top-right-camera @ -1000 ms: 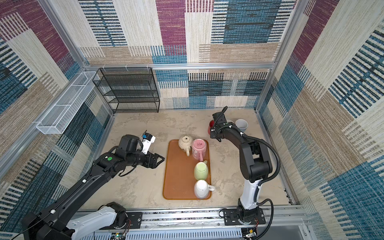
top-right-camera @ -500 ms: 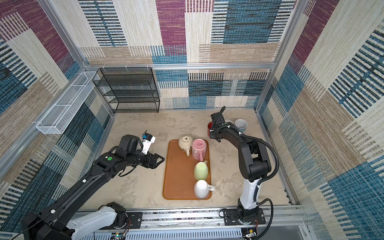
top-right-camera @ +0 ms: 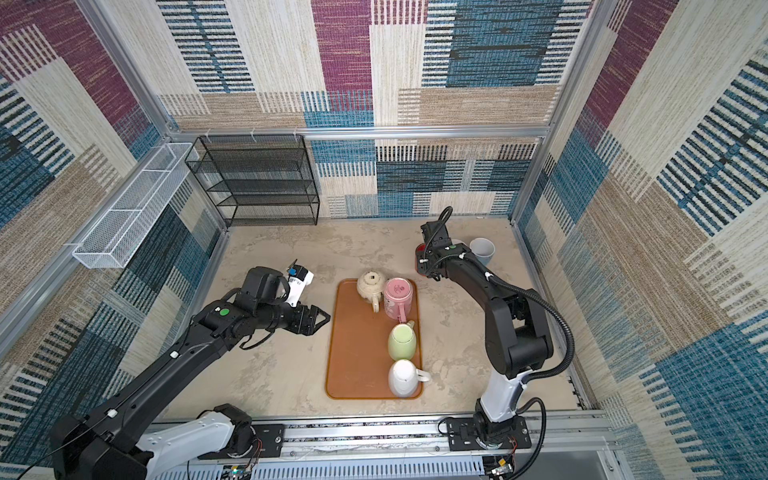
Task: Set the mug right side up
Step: 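Open the right gripper, release the red mug and move over the tray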
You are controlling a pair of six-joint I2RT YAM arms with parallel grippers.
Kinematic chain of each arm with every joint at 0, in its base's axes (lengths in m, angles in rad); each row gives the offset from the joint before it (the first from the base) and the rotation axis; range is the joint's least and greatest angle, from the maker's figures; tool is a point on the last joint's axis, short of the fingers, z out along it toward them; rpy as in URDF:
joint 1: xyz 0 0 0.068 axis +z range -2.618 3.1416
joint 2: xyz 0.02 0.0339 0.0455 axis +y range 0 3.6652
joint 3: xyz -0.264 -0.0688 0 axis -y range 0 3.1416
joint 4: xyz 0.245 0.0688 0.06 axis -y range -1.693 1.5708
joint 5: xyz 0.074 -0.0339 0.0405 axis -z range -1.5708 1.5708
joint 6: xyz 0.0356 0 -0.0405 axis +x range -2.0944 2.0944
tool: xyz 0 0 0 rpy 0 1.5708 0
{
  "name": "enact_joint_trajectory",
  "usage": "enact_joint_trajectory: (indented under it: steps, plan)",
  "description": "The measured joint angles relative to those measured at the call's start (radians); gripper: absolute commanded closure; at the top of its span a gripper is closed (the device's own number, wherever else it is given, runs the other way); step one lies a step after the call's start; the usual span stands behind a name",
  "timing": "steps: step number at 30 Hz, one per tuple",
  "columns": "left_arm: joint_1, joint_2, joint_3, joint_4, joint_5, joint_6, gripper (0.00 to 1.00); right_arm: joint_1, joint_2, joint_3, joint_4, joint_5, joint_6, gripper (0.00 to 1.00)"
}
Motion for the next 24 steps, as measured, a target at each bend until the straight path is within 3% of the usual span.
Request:
enact_joint_trajectory:
  steps: [8, 15, 24]
  plan:
    - [-0.002, 0.008, 0.023, -0.012, -0.001, 0.000, 0.19, 0.059, -0.126, -0.073, -0.008, -0.002, 0.022, 0.59]
    - [-0.014, -0.008, 0.026, -0.020, -0.001, -0.002, 0.22, 0.103, -0.239, -0.168, -0.021, -0.008, 0.037, 0.75]
    - [-0.044, -0.043, 0.014, -0.023, -0.009, -0.029, 0.27, 0.174, -0.349, -0.306, -0.020, -0.055, 0.077, 0.70]
